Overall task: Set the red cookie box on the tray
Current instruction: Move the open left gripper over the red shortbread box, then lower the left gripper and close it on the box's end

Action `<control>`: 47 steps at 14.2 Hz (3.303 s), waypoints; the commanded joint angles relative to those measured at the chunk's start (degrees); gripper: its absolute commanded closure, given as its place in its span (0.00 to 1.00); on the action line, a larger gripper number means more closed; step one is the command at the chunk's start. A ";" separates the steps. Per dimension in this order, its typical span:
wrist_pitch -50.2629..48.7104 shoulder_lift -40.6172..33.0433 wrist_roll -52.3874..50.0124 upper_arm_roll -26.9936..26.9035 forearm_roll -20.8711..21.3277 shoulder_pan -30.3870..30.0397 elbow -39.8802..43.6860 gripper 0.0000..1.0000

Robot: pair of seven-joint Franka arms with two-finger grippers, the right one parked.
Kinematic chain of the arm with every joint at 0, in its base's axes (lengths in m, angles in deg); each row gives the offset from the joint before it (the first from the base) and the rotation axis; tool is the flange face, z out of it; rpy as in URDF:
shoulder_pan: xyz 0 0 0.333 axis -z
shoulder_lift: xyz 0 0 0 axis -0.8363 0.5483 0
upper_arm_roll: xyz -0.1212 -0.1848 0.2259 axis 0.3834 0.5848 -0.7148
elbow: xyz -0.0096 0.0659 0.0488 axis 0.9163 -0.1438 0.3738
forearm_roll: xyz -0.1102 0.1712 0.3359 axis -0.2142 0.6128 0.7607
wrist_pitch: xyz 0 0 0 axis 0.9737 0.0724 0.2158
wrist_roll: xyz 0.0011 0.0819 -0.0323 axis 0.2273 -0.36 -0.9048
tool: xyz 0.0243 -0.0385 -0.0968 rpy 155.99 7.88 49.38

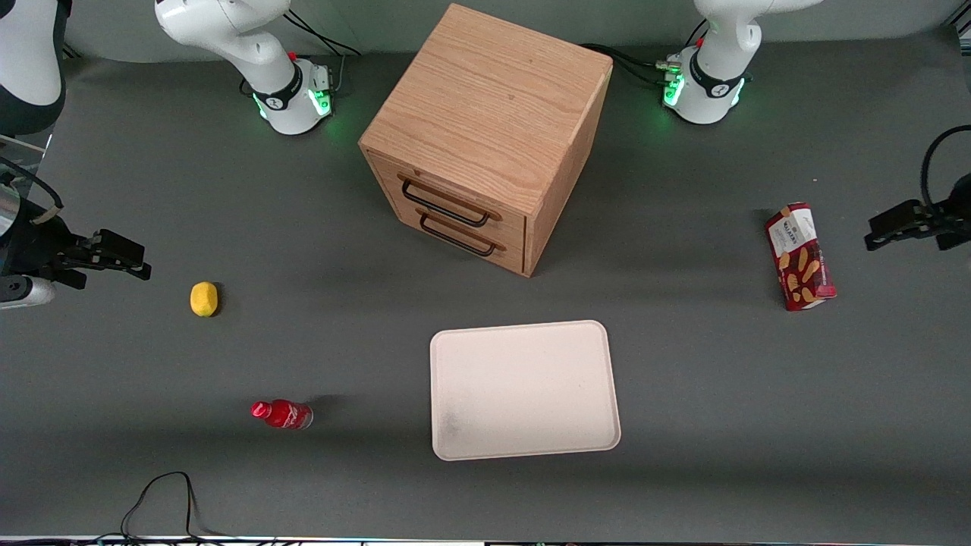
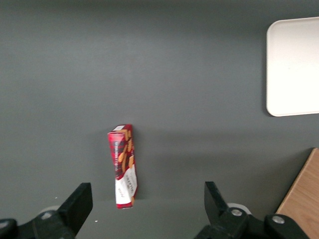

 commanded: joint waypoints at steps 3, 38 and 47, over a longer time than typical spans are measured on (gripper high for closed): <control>1.82 -7.34 1.95 7.50 -0.54 -10.84 -9.39 0.00; 59.91 -7.98 10.30 14.81 -5.38 -26.24 -62.31 0.00; 63.35 -1.90 10.30 14.64 -5.12 -26.24 -61.70 0.52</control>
